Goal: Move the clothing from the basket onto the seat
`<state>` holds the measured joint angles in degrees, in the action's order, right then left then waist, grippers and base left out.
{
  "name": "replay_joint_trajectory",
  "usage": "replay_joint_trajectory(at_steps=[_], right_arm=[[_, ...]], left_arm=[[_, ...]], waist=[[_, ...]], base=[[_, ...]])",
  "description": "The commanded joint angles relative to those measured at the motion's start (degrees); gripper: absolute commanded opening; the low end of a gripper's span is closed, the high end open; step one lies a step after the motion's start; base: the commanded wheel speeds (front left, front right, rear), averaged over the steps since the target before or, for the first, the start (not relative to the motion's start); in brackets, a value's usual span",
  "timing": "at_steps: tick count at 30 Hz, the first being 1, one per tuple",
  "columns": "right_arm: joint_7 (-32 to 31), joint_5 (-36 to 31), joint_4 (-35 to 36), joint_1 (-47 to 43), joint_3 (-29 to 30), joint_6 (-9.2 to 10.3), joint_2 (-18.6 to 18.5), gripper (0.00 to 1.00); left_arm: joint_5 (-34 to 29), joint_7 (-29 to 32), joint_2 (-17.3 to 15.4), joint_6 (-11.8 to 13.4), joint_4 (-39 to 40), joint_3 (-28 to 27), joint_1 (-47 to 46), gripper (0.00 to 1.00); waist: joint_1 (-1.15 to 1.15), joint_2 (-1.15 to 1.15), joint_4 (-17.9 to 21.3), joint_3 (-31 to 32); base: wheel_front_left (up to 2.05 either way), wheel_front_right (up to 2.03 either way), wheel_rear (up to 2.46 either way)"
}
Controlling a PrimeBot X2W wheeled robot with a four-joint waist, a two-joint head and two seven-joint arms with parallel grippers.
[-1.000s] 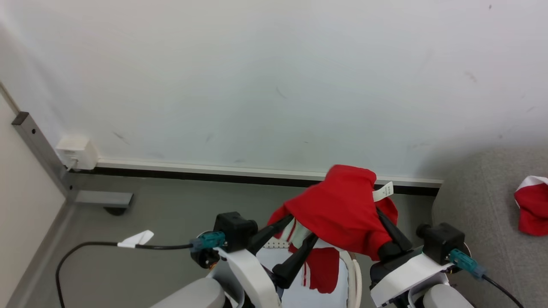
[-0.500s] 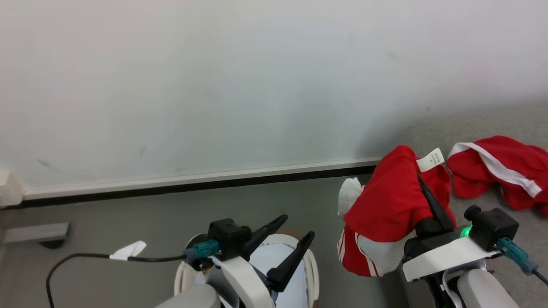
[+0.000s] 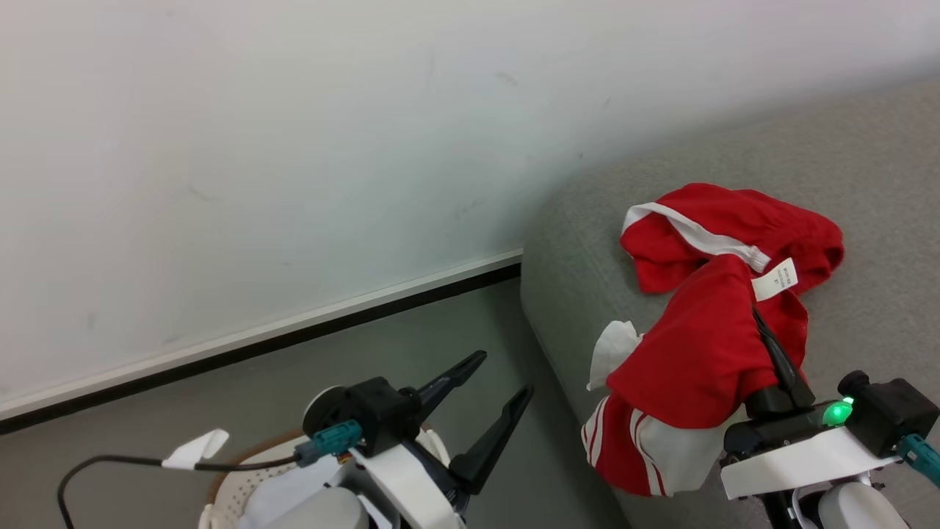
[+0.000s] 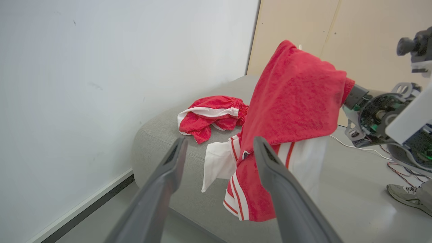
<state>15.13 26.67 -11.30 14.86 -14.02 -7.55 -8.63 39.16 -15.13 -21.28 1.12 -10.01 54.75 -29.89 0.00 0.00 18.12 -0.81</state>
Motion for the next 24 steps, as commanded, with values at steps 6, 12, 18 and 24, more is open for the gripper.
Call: replay_joint_trajectory(at_steps=[6, 12, 18, 24], right_arm=[[0.02, -0.98, 3.95, -2.94, 0.27, 0.13, 0.46, 0.00], [0.02, 1.17, 5.92, -3.95, 1.41, 0.13, 0.76, 0.00], [0.02, 2.42, 6.65, -0.79, 1.68, 0.13, -0.27, 0.00], [0.02, 4.48, 7.53, 4.75, 3.67, 0.13, -0.67, 0.00]], left_arm=[[-3.42, 0.02, 0.18, -1.09, 1.09, -2.35, 2.77, 1.00], [-5.38, 0.01, 0.83, -2.33, 0.84, -3.77, 3.66, 1.00], [-6.86, 0.01, 0.56, -3.54, 1.24, -4.95, 3.61, 1.00], [-8.60, 0.00, -1.31, -4.56, 2.78, -5.86, 2.20, 1.00]], waist=[[0.00, 0.00, 5.45, -1.06], [0.00, 0.00, 7.29, -1.39], [0.00, 0.00, 7.18, -2.90], [0.00, 0.00, 5.30, -7.25]], base=[[0.00, 0.00, 0.00], [0.00, 0.00, 0.00], [0.00, 0.00, 0.00], [0.00, 0.00, 0.00]])
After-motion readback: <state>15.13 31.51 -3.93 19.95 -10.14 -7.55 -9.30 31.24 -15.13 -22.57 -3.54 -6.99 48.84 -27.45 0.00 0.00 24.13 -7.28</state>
